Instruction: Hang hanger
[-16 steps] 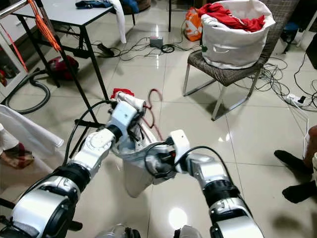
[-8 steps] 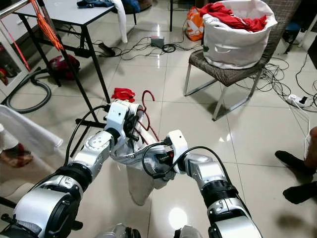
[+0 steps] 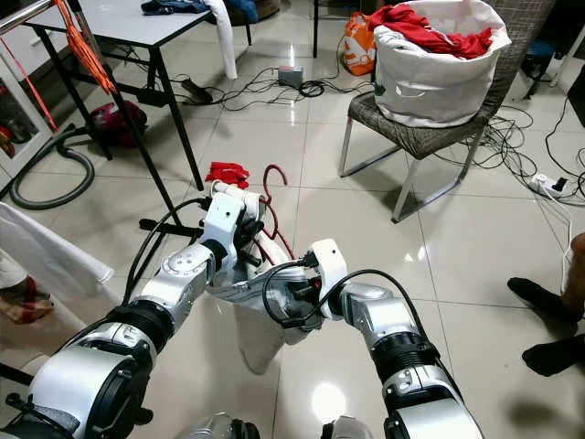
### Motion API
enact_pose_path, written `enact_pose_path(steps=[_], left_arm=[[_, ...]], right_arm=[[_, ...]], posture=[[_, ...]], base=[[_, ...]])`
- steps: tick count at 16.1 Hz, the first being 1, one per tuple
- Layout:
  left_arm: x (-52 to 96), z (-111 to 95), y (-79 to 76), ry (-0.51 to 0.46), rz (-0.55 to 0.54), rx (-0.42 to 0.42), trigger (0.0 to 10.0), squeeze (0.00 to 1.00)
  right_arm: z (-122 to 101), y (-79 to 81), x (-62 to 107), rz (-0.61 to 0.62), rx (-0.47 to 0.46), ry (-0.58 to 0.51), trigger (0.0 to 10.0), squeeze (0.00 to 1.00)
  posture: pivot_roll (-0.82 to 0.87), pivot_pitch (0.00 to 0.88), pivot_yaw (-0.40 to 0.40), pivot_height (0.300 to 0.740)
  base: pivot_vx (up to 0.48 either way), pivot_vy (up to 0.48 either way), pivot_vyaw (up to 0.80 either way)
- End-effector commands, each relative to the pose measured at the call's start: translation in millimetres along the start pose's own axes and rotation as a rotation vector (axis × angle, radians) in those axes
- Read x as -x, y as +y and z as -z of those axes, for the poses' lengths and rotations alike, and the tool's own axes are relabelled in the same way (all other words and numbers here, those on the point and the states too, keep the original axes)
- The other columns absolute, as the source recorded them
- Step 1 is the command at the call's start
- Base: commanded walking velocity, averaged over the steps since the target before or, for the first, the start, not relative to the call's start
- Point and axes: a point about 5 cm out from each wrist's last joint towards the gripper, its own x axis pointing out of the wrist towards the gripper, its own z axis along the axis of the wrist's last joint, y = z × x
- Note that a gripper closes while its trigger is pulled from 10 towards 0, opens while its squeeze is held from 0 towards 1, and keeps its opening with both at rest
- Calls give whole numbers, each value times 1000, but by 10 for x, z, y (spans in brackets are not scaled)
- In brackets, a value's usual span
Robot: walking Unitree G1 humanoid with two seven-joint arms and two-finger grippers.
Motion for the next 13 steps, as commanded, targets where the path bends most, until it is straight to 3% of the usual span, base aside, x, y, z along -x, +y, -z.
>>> enact_pose_path(steps=[1, 4, 6, 8, 11, 12, 13], left_arm=[[-26, 29, -73, 35, 36, 35, 10000, 1000], [-24, 25, -47, 41, 32, 100, 10000, 1000], [-54, -110, -68, 15, 81, 116, 10000, 1000], [-49, -224, 20, -9, 72, 106, 10000, 1000], [14, -210, 230, 10, 0, 106, 10000, 1000], [51, -140, 303, 38, -49, 98, 10000, 0], [84, -62, 353, 61, -92, 102, 10000, 0]], right_arm=[[-230, 94, -6, -30, 25, -108, 10000, 0], [-202, 80, -6, -21, 19, -105, 10000, 0], [-175, 54, -1, -5, 20, -99, 10000, 0], [-174, 47, 0, 2, 21, -100, 10000, 0], [-161, 60, 3, -1, 22, -100, 10000, 0], [-155, 57, 15, -1, 21, -101, 10000, 0], [-151, 50, 28, 2, 20, -102, 10000, 0]], posture=[[-178, 0, 110, 740], [-178, 0, 111, 740], [-178, 0, 110, 740], [-178, 0, 110, 740], [-177, 0, 113, 740], [-177, 0, 112, 740], [-177, 0, 112, 740]], base=[[0, 0, 0], [0, 0, 0], [0, 0, 0], [0, 0, 0], [0, 0, 0], [0, 0, 0], [0, 0, 0]])
